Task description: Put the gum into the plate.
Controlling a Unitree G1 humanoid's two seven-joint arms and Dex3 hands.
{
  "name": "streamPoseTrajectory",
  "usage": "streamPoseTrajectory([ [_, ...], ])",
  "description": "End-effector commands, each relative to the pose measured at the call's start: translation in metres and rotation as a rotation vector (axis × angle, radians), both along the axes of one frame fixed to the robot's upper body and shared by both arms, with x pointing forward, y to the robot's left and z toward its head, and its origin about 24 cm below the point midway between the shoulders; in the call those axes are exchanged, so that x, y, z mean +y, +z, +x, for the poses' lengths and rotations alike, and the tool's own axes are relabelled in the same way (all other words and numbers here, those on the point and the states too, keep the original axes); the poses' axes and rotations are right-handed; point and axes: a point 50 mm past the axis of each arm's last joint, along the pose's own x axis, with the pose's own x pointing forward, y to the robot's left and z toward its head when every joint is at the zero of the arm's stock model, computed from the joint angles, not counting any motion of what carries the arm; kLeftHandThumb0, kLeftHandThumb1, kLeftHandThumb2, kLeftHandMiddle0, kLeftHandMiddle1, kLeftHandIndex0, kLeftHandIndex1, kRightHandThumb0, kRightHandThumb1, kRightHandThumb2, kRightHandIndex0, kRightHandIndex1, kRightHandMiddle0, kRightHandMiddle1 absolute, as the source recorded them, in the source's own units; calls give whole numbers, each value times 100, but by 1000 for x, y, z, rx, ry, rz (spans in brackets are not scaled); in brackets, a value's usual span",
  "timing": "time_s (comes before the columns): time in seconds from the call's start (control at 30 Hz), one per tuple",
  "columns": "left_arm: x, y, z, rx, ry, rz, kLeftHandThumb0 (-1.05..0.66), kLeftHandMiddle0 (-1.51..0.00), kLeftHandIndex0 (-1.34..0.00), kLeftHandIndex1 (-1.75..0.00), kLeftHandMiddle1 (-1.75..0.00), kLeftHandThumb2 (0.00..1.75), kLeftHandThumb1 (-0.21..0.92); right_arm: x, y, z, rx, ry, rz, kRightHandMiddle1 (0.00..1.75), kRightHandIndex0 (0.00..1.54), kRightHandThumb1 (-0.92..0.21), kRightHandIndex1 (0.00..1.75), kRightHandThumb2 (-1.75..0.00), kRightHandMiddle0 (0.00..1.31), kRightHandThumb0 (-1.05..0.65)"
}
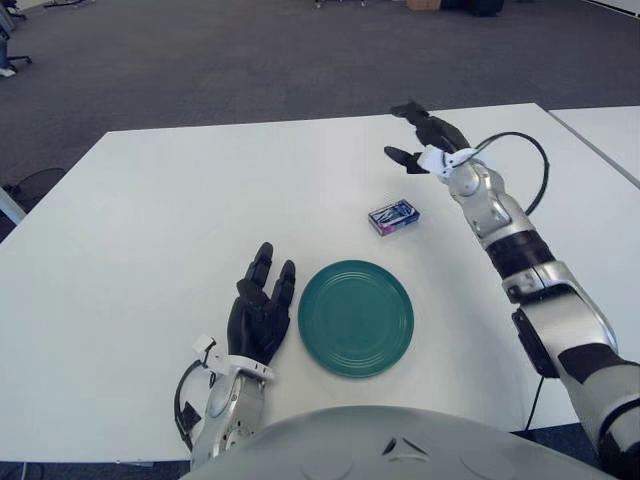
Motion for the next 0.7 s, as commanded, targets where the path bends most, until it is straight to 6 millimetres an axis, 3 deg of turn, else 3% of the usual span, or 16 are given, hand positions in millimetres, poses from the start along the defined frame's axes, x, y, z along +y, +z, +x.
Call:
streamPoseTrajectory([
  [0.0, -5, -10, -6, 68, 15, -15, -105, -2, -2, -7, 0, 97, 92, 3, -18, 3, -3, 43, -142, 75, 28, -92, 0, -59, 6, -84],
  [0.33, -6, -9, -8, 65, 21, 7, -105, -3, -2, -9, -1, 96, 92, 19, -41, -11, 0, 191, -284, 79, 32, -92, 1, -58, 3, -84],
  [0.53, -6, -8, -8, 61, 25, -10, -105, -3, -1, -10, 0, 96, 92, 6, -80, -29, 64, 232, -395, 74, 31, -92, 1, -56, 0, -83],
  [0.67, -6, -8, -9, 59, 24, -15, -105, -3, -1, -11, 0, 97, 92, -1, -95, -37, 90, 241, -429, 69, 31, -92, 0, -55, 0, -81],
])
